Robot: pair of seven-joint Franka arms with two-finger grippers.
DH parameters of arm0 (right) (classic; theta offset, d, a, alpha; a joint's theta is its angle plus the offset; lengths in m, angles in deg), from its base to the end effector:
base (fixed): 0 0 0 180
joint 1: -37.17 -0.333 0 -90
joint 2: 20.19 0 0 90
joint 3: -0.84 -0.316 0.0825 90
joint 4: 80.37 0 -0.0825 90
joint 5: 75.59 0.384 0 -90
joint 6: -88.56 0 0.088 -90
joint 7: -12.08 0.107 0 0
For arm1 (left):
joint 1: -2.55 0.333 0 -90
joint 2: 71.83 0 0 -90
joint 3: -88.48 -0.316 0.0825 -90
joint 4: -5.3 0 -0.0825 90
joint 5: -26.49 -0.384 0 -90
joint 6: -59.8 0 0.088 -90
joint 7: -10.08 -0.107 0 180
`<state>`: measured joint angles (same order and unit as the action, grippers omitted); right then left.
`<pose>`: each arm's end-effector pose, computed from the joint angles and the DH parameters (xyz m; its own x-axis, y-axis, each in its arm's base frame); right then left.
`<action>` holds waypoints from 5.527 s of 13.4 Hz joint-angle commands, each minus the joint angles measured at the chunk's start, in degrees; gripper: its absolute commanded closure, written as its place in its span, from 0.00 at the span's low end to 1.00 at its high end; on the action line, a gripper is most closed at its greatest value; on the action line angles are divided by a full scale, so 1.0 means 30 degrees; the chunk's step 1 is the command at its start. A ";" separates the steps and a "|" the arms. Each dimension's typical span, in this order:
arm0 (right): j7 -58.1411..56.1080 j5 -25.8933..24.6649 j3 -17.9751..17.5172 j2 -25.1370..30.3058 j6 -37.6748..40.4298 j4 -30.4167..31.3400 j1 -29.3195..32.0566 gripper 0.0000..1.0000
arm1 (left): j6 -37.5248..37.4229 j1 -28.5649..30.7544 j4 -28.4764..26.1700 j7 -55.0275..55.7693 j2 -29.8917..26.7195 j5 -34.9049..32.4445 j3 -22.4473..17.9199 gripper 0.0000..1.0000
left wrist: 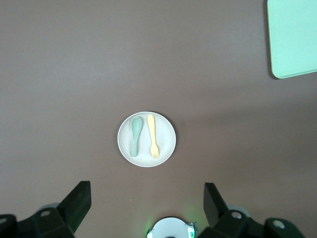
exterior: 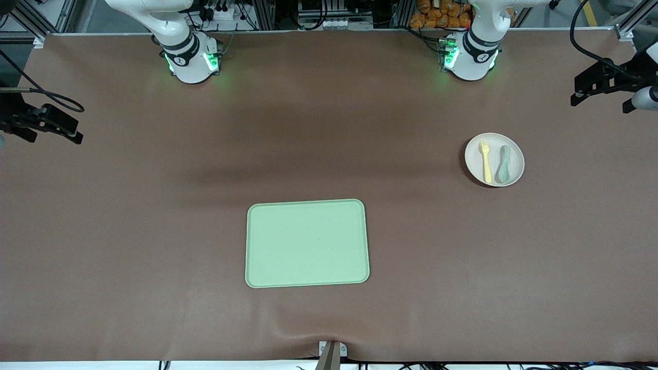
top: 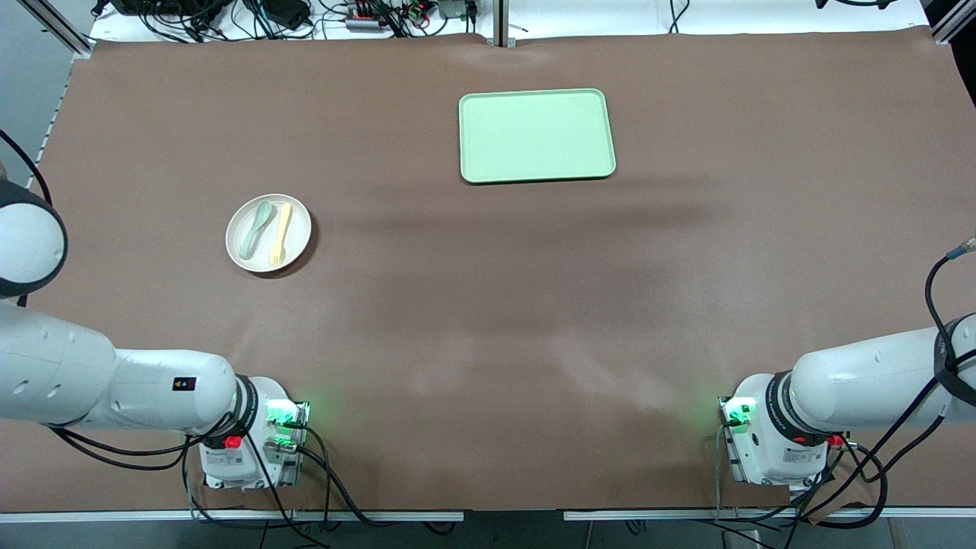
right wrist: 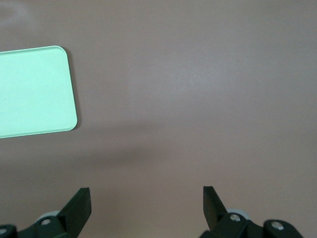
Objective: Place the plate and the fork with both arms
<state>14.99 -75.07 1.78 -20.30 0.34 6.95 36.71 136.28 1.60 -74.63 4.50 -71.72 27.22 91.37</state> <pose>0.5525 -0.0036 0.6427 0.9982 -0.0588 0.0133 -0.0587 -0.9982 -0.0097 0.5269 -0.0369 0.6843 0.9842 -0.1665 -0.0605 -0.1656 -0.9860 0.0186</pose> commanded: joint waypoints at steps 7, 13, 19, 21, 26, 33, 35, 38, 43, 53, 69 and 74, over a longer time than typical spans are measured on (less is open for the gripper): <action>0.0143 -0.0112 0.0067 -0.0140 0.0227 -0.0396 -0.0051 0.00 | -0.0301 -0.0064 -0.0192 0.0189 0.0282 0.0167 -0.0203 0.00; 0.0143 -0.0112 0.0067 -0.0140 0.0285 -0.0396 -0.0022 0.00 | -0.0418 0.1193 -0.0922 0.0188 0.0985 0.0254 -0.0232 0.00; 0.0143 -0.0112 0.0096 -0.0140 0.0285 -0.0367 0.0008 0.00 | 0.0484 0.3213 -0.5194 -0.0192 0.3532 -0.0154 -0.0232 0.00; 0.0143 -0.0112 0.0096 -0.0140 0.0315 -0.0367 0.0007 0.00 | 0.2588 0.3831 -0.7096 -0.0192 0.4412 -0.1145 -0.0232 0.00; 0.0143 -0.0083 0.0096 -0.0140 0.0314 -0.0366 0.0008 0.00 | 0.8717 0.5850 -1.0682 -0.1918 0.5670 -0.1650 -0.0174 0.00; 0.0143 -0.0025 0.0096 -0.0140 0.0285 -0.0366 0.0008 0.00 | 1.2823 0.5913 -1.1824 -0.1950 0.8455 -0.1415 0.0354 0.00; 0.0143 -0.0024 0.0096 -0.0140 0.0314 -0.0366 0.0008 0.00 | 1.2883 0.5854 -1.1882 -0.1950 0.8924 -0.1473 0.0354 0.00; 0.0143 -0.0024 0.0096 -0.0140 0.0285 -0.0366 0.0008 0.00 | 1.2883 0.5824 -1.2116 -0.2037 0.9425 -0.1650 0.0354 0.00; 0.0143 -0.0024 0.0096 -0.0140 0.0315 -0.0366 0.0008 0.00 | 1.2883 0.5824 -1.2322 -0.2067 0.9717 -0.1708 0.0354 0.00; 0.0143 -0.0024 0.0096 -0.0140 0.0315 -0.0366 0.0037 0.00 | 1.2736 0.6030 -1.2556 -0.2622 0.9689 -0.2001 0.0325 0.00; 0.0143 -0.0024 0.0126 -0.0140 0.0344 -0.0337 0.0008 0.00 | 1.2736 0.5795 -1.2410 -0.2829 0.9572 -0.2001 0.0354 1.00; 0.0143 -0.0024 0.0126 -0.0140 0.0315 -0.0337 0.0008 0.00 | 1.2590 0.5912 -1.1389 -0.4349 0.8665 -0.1769 0.0529 1.00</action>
<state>14.99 -75.05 2.14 -20.37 0.54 6.92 36.72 173.90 19.05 -110.06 -7.41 -43.62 22.46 92.45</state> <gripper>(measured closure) 0.000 0.890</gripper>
